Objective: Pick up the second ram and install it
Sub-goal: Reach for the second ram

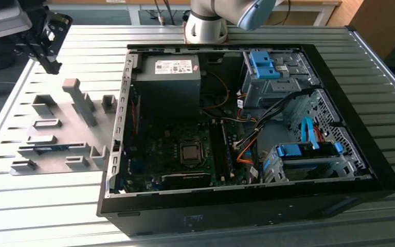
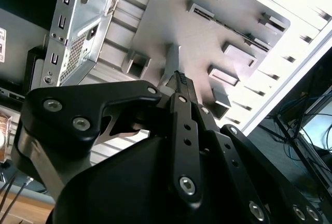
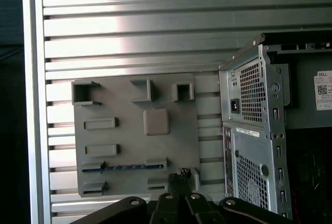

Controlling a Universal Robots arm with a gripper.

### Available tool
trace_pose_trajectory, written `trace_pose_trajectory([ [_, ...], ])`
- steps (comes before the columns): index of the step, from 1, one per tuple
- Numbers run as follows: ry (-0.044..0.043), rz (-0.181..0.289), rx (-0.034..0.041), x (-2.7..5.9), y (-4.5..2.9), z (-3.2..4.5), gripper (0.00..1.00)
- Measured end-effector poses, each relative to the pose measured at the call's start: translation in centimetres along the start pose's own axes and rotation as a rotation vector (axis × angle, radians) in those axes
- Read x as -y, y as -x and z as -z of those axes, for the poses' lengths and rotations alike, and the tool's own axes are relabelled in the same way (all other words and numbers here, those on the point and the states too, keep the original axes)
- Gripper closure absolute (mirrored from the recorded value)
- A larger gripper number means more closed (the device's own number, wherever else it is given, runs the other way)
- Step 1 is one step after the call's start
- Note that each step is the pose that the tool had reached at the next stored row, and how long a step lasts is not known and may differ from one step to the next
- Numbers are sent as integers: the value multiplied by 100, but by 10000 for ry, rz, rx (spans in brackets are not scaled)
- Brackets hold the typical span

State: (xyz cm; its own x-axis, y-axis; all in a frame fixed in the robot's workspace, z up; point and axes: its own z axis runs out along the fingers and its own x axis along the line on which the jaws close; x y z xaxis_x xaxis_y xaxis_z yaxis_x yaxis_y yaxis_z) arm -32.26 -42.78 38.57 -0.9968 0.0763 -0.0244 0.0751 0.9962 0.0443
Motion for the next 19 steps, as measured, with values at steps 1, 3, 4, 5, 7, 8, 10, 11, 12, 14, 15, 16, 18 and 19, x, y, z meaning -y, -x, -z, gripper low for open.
trace_pose_trajectory([
  [1, 0, 0, 0, 1, -9, 0, 89],
  [3, 0, 0, 0, 2, -27, 0, 89],
  [4, 0, 0, 0, 3, -30, 0, 89],
  [5, 0, 1, 0, 3, -32, 0, 89],
  [7, 0, 0, 0, 3, -41, 0, 89],
  [8, 0, -1, 1, 4, -55, 0, 89],
  [10, 0, 0, 0, 7, -90, 1, 89],
  [11, 1, 0, 1, 8, -106, 1, 89],
  [12, 0, 0, 0, 10, -124, 2, 89],
  [14, 0, 1, 0, 13, -166, 3, 89],
  [15, 0, 1, 0, 15, -192, 3, 89],
  [16, 0, 1, 0, 17, -220, 3, 89],
  [18, 0, 0, 0, 24, -275, 3, 89],
  [19, 0, 0, 0, 28, -307, 4, 89],
])
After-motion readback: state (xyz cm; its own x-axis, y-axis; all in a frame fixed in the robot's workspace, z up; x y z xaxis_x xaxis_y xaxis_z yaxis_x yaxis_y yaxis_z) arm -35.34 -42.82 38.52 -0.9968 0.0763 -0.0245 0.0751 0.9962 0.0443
